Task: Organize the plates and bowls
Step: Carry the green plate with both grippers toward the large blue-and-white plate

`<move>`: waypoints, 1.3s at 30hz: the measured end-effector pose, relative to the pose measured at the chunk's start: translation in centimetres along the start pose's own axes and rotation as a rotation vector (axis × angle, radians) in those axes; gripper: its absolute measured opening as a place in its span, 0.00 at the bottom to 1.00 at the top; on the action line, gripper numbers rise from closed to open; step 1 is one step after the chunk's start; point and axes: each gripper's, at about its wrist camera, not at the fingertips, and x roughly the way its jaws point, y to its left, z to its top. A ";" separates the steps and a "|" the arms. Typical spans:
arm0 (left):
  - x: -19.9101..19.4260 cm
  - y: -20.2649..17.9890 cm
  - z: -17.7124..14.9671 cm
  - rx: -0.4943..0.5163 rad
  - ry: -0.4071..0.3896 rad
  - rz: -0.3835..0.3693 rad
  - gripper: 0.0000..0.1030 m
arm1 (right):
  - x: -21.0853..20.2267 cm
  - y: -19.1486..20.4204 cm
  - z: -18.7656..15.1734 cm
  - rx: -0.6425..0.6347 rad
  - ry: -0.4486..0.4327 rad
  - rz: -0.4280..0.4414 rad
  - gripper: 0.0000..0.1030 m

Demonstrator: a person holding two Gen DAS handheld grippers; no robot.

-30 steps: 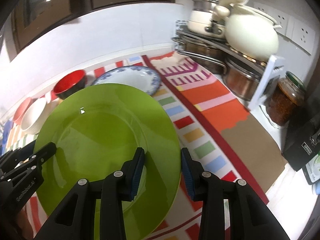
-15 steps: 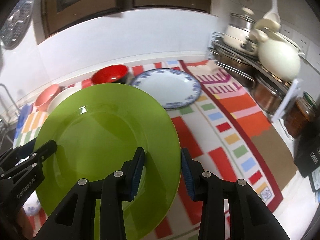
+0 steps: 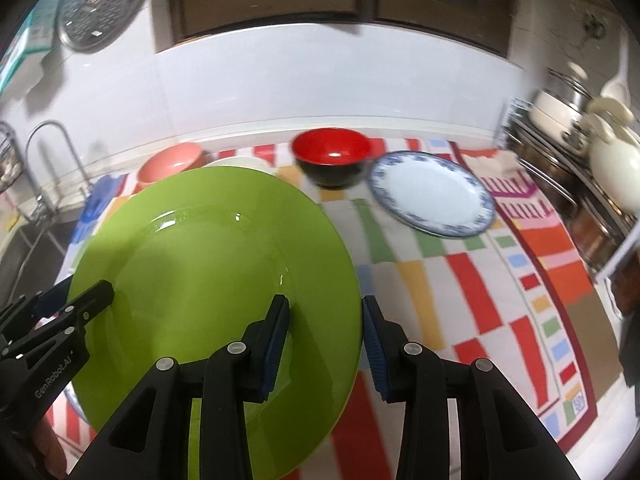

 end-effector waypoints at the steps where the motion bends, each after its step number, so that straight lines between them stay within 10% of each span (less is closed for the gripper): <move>1: -0.1 0.7 -0.1 -0.007 0.001 0.008 0.40 | 0.1 0.7 0.0 -0.009 0.000 0.009 0.37; 39: 3.4 13.2 -5.5 -0.129 0.172 0.132 0.40 | 6.1 14.6 -2.6 -0.157 0.157 0.119 0.37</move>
